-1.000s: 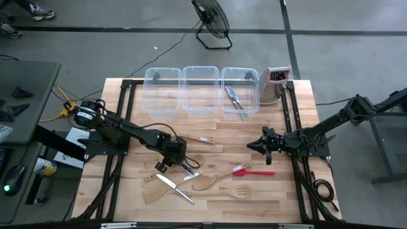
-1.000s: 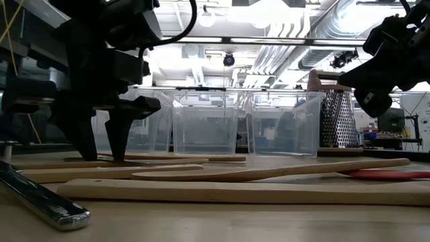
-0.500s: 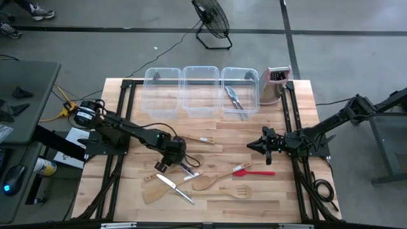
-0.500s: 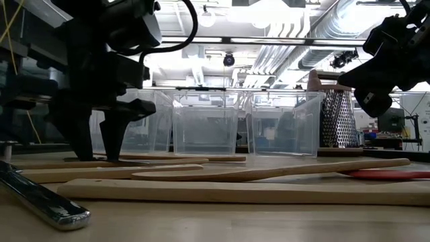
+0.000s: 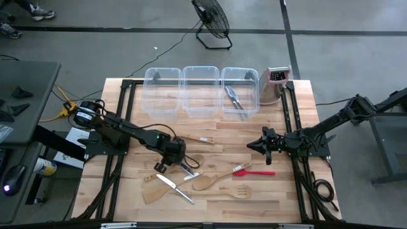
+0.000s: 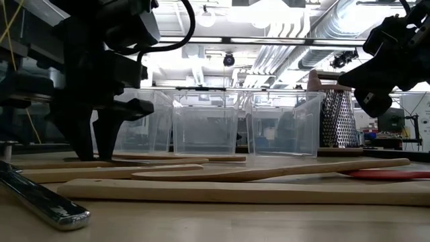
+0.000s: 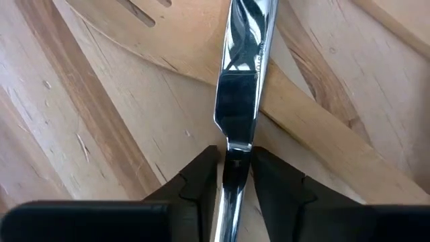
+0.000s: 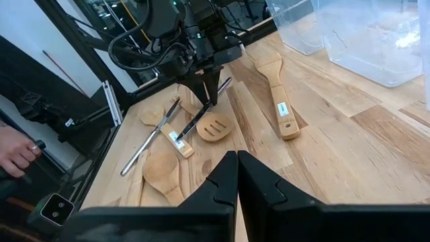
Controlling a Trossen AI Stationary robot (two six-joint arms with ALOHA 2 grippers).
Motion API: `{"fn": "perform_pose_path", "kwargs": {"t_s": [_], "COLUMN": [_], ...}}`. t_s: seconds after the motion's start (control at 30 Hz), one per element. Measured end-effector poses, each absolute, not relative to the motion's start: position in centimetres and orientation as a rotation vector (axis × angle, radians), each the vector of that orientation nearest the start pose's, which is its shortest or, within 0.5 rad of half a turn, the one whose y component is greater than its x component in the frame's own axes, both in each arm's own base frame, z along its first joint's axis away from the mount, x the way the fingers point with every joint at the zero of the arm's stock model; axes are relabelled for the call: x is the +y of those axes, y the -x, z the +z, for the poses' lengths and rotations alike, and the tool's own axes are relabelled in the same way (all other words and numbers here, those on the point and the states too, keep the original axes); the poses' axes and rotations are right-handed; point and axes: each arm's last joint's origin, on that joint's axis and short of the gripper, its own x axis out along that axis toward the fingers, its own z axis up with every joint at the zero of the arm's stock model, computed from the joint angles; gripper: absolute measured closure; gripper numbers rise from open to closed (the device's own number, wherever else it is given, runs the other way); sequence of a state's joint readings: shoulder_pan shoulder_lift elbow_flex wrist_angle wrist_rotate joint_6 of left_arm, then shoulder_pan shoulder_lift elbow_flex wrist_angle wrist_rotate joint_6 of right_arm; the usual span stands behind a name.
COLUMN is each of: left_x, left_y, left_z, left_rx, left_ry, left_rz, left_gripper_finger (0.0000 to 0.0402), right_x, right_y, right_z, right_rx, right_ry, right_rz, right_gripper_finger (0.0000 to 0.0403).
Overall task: Pick & Place Kitchen Items
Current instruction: Put the table knife into the right transparent bin
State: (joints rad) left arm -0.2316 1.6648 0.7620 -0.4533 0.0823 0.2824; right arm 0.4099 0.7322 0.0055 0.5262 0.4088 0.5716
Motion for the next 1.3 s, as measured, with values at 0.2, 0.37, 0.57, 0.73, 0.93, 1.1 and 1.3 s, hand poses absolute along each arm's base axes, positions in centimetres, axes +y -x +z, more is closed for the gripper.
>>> {"fn": "perform_pose_path", "kwargs": {"t_s": [0.2,0.37,0.57,0.73,0.93,1.1,1.3], "left_x": [-6.3,-6.4,-6.4,-6.4,-6.4,-6.4,-6.2], "left_y": [-25.6,-25.6,-25.6,-25.6,-25.6,-25.2,-24.6], "left_z": [11.6,11.7,11.7,11.7,12.5,13.2,14.6], "left_rx": [1.315,1.315,1.318,1.325,1.319,1.321,1.300], "left_ry": [-0.326,-0.314,-0.297,-0.256,-0.215,-0.188,-0.132], "left_rz": [-0.469,-0.478,-0.477,-0.459,-0.444,-0.432,-0.387], "left_gripper_finger": [0.0350,0.0366,0.0366,0.0366,0.0366,0.0366,0.0366], "right_x": [4.5,4.5,4.5,4.5,4.5,4.5,4.5], "right_y": [-13.2,-13.2,-13.2,-13.2,-13.2,-13.2,-13.2], "right_z": [14.3,14.3,14.3,14.3,14.3,14.3,14.3], "right_rx": [0.179,0.179,0.179,0.179,0.179,0.178,0.178], "right_ry": [-0.490,-0.490,-0.490,-0.490,-0.490,-0.490,-0.490], "right_rz": [-0.051,-0.051,-0.051,-0.051,-0.051,-0.051,-0.051], "right_gripper_finger": [0.0401,0.0401,0.0401,0.0401,0.0401,0.0401,0.0401]}}
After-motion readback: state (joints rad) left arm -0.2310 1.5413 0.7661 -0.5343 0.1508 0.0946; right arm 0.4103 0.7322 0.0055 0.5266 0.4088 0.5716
